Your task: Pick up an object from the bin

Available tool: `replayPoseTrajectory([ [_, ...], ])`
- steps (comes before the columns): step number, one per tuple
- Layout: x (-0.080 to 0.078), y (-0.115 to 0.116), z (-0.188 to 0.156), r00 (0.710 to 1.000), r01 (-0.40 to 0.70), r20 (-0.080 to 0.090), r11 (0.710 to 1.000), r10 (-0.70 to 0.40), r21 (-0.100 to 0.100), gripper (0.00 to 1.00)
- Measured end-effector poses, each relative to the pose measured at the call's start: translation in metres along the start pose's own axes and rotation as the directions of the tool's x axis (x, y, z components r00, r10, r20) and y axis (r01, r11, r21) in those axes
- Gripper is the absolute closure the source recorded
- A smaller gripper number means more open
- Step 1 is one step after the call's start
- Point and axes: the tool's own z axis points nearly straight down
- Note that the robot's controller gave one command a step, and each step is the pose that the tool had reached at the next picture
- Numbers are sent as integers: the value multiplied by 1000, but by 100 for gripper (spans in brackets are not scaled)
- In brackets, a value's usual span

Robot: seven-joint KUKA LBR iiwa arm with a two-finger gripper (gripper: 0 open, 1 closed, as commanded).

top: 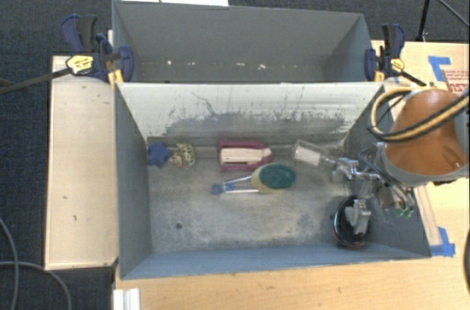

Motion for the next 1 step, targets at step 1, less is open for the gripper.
replayPoseTrajectory([
  [1,7,5,-39,962,270,-26,963,-270,-13,0],
])
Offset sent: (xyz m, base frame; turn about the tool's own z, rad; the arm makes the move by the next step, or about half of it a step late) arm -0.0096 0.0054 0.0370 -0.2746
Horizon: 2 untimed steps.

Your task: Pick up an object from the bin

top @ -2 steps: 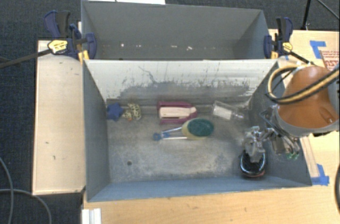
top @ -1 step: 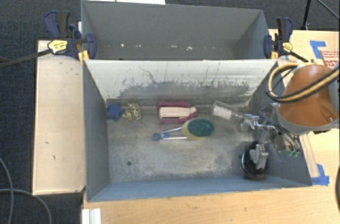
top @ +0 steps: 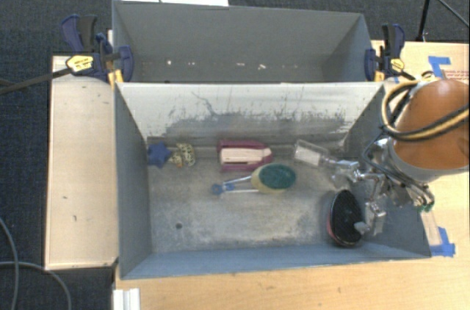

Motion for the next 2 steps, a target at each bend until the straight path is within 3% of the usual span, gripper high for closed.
replayPoseTrajectory([
  [1,10,-12,62,1000,19,0,1000,-19,2,0],
  [2,10,-11,60,1000,24,0,1000,-24,1,100],
])
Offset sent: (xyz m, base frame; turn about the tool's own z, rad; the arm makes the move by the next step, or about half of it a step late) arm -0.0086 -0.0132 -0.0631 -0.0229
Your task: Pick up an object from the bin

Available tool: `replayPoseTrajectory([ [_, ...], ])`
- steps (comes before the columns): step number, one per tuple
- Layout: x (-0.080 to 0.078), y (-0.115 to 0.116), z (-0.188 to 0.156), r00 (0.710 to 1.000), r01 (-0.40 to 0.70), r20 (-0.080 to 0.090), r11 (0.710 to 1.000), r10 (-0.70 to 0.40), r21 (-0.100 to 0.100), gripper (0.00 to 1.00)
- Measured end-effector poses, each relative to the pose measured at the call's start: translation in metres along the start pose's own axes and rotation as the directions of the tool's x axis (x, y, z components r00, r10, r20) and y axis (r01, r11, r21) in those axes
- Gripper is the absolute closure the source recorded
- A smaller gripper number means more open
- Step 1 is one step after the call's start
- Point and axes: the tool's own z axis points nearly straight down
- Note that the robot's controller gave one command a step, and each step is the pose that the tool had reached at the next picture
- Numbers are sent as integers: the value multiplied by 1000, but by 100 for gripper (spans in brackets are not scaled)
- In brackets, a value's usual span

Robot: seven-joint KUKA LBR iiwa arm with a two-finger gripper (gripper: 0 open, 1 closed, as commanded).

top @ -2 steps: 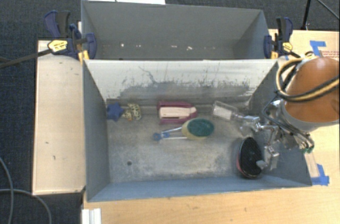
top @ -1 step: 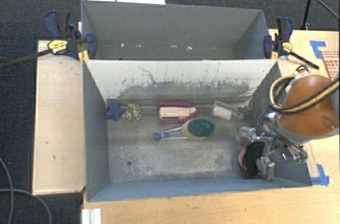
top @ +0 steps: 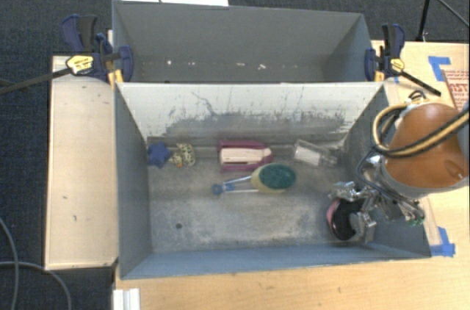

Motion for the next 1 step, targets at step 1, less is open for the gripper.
replayPoseTrajectory([
  [1,-16,12,-133,1000,-9,2,1000,9,1,100],
])
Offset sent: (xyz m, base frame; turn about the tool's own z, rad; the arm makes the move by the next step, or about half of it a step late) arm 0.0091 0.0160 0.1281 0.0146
